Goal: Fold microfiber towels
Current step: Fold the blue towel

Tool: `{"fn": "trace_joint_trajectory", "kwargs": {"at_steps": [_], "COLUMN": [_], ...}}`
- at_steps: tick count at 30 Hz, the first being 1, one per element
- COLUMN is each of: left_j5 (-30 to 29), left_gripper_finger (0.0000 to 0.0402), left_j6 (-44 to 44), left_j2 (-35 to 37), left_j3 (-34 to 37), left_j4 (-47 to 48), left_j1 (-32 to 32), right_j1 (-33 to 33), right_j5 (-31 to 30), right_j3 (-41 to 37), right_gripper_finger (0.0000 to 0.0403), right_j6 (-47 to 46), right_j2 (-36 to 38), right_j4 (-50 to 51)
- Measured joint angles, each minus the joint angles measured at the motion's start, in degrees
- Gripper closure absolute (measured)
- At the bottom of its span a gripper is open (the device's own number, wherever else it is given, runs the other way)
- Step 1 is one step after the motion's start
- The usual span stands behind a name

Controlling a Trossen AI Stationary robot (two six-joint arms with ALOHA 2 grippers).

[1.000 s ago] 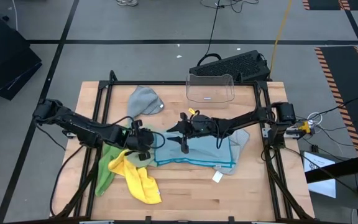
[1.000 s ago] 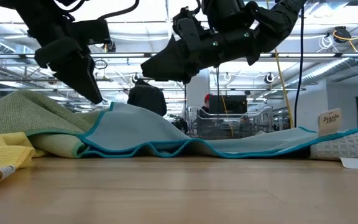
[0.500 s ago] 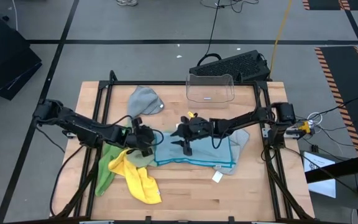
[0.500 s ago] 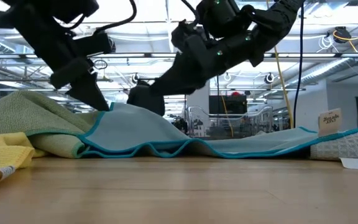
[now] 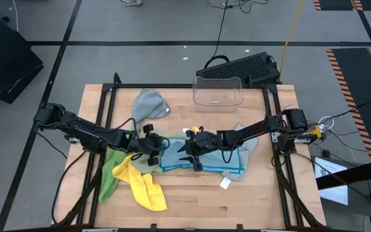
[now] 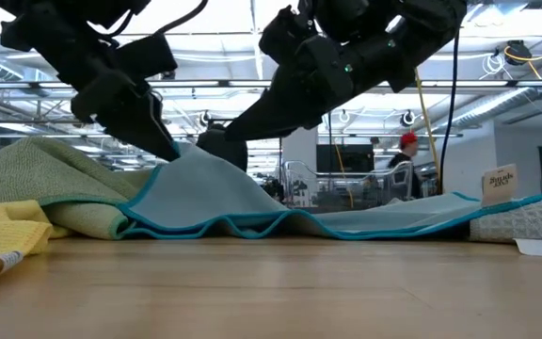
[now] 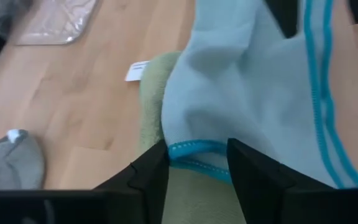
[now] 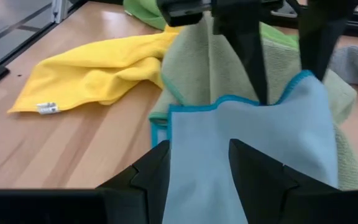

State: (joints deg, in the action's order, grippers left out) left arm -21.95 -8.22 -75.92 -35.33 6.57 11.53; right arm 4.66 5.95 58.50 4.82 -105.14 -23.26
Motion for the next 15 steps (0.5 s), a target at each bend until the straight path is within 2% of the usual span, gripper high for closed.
{"fn": "trace_joint_trajectory", "kwargs": {"at_steps": [7, 12, 15], "left_j5": [2.9, 3.0, 3.0], "left_gripper_finger": [0.0243, 0.0243, 0.0243], "left_j6": [-0.4, -2.4, -2.6], "left_j2": [0.0, 0.0, 0.0], "left_j3": [0.0, 0.0, 0.0], "left_j4": [-0.7, -1.0, -2.1], "left_j1": [0.0, 0.1, 0.4], "right_j1": [0.0, -1.6, -4.0], "right_j5": [-5.9, -3.5, 0.7], "right_j3": [0.0, 0.0, 1.0], "right_gripper_finger": [0.0245, 0.0241, 0.0226], "right_j6": [1.4, 3.7, 3.6], "right_j2": [0.0, 0.0, 0.0], "right_j4": [-1.0, -6.6, -7.4]}}
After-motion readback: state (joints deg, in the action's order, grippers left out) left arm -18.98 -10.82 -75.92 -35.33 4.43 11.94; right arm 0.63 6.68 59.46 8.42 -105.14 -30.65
